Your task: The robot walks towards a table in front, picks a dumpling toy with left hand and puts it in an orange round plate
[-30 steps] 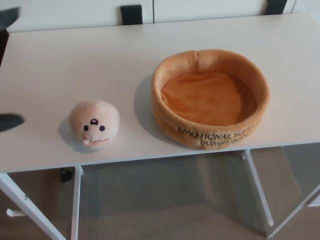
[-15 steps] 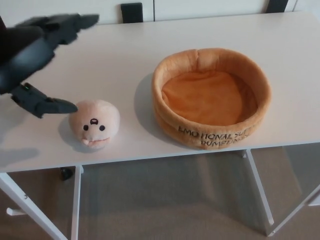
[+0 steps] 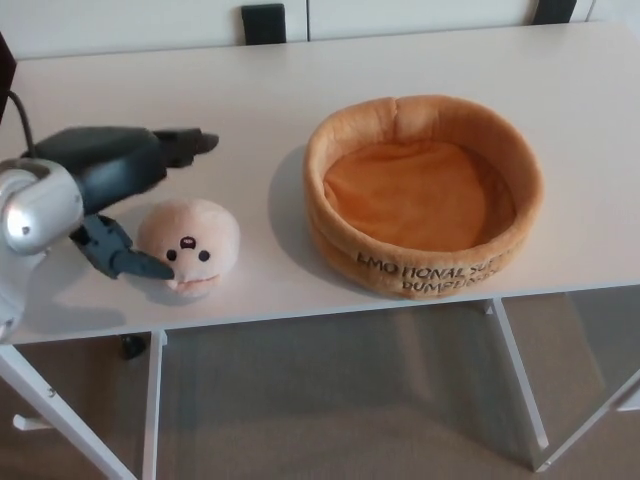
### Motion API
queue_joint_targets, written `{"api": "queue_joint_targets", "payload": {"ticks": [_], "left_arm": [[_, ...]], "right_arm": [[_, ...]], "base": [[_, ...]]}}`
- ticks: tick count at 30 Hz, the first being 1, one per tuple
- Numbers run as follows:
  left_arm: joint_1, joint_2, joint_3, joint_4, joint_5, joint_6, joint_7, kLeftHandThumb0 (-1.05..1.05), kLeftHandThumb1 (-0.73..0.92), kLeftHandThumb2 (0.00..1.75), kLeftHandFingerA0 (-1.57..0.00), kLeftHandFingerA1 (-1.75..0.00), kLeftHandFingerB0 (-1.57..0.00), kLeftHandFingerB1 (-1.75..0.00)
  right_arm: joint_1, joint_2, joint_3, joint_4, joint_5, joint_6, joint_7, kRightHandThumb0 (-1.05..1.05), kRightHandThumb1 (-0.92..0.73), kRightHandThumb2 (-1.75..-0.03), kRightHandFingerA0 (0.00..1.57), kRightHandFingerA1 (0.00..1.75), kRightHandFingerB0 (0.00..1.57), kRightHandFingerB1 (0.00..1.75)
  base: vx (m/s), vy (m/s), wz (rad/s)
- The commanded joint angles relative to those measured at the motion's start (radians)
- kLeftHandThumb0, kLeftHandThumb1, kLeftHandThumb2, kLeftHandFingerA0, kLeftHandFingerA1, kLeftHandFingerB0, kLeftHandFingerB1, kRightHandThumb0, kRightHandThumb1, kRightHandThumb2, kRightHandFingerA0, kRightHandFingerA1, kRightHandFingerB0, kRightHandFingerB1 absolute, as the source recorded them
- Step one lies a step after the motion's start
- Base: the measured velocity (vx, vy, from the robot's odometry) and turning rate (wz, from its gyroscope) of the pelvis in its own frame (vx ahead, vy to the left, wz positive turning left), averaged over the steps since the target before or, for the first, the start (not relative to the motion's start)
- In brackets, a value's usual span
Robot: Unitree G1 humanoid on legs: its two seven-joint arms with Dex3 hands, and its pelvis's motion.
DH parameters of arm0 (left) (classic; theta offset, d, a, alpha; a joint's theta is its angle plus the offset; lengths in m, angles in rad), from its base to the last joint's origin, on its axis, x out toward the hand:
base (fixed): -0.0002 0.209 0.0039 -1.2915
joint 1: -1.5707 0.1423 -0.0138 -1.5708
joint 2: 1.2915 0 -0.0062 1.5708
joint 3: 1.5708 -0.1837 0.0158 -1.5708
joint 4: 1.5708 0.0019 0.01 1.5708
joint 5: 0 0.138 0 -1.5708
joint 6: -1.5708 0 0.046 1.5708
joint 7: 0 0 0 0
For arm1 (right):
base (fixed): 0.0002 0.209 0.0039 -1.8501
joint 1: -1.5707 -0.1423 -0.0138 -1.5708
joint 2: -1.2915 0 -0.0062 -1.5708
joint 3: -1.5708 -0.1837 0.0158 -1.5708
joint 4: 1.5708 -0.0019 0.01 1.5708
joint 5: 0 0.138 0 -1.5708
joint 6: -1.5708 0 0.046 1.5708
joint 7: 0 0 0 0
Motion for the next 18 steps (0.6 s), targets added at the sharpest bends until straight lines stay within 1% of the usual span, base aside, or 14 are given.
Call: {"api": "queue_joint_targets", "payload": {"ticks": [1,2,3,4,5,6,13,14,15,18], "left_arm": [[-0.019,-0.017,-0.029,-0.003,0.08,0.142,-0.1,-0.36,0.31,0.61,0.0,0.0,0.0,-0.06],[-0.012,-0.025,-0.033,-0.016,0.092,0.164,-0.102,-0.32,0.25,0.57,0.0,0.0,0.0,-0.07],[-0.01,-0.035,-0.041,-0.019,0.107,0.173,-0.095,-0.31,0.33,0.61,0.0,0.0,0.0,-0.1],[-0.01,-0.044,-0.048,-0.014,0.121,0.173,-0.086,-0.31,0.33,0.61,0.0,0.0,0.0,-0.1],[-0.011,-0.05,-0.054,-0.008,0.133,0.167,-0.078,-0.36,0.28,0.58,0.0,0.0,-0.01,-0.04],[-0.011,-0.055,-0.063,-0.003,0.149,0.164,-0.073,-0.4,0.3,0.6,0.0,0.0,0.0,-0.03],[-0.01,-0.071,-0.083,0.006,0.197,0.166,-0.07,-0.42,0.31,0.6,0.0,0.0,0.0,-0.02],[-0.001,-0.096,-0.113,0.039,0.251,0.149,0.005,-0.44,0.33,0.64,0.0,0.0,-0.03,-0.08],[0.024,-0.128,-0.131,0.077,0.3,0.12,0.126,-0.4,0.32,0.64,0.0,0.0,-0.05,-0.14],[0.049,-0.151,-0.131,0.102,0.328,0.097,0.223,-0.38,0.31,0.63,0.0,0.0,-0.06,-0.17]], "right_arm": [[-0.005,-0.015,-0.013,0.0,0.009,0.012,0.004,-0.23,-0.58,-0.57,0.64,0.48,0.41,0.35],[-0.002,-0.017,-0.009,-0.004,0.006,0.009,0.009,-0.25,-0.58,-0.57,0.59,0.46,0.4,0.35],[-0.001,-0.016,-0.01,-0.002,0.005,0.008,0.007,-0.24,-0.58,-0.57,0.66,0.48,0.41,0.35],[-0.002,-0.014,-0.013,0.002,0.006,0.008,0.003,-0.24,-0.58,-0.57,0.66,0.48,0.41,0.35],[-0.003,-0.015,-0.012,0.006,0.003,0.008,0.003,-0.25,-0.57,-0.57,0.68,0.48,0.41,0.35],[-0.006,-0.015,-0.01,0.009,0.0,0.011,0.007,-0.25,-0.58,-0.58,0.67,0.47,0.4,0.34],[-0.01,-0.013,-0.004,0.011,-0.004,0.018,0.012,-0.25,-0.59,-0.58,0.65,0.47,0.4,0.35],[-0.009,-0.009,-0.002,0.009,-0.005,0.016,0.007,-0.26,-0.6,-0.58,0.64,0.45,0.45,0.36],[-0.009,-0.008,-0.009,0.007,0.003,0.017,0.009,-0.25,-0.59,-0.58,0.63,0.44,0.46,0.36],[-0.01,-0.008,-0.01,0.005,0.004,0.018,0.01,-0.25,-0.6,-0.58,0.62,0.44,0.45,0.36]], "base": [[0.0,0.0,0.0],[0.0,0.0,0.0],[0.0,0.0,0.0],[0.0,0.0,0.0],[0.0,0.0,0.0],[0.0,0.0,0.0],[0.0,0.0,0.0],[0.0,0.0,0.0],[0.0,0.0,0.0],[0.0,0.0,0.0]]}}
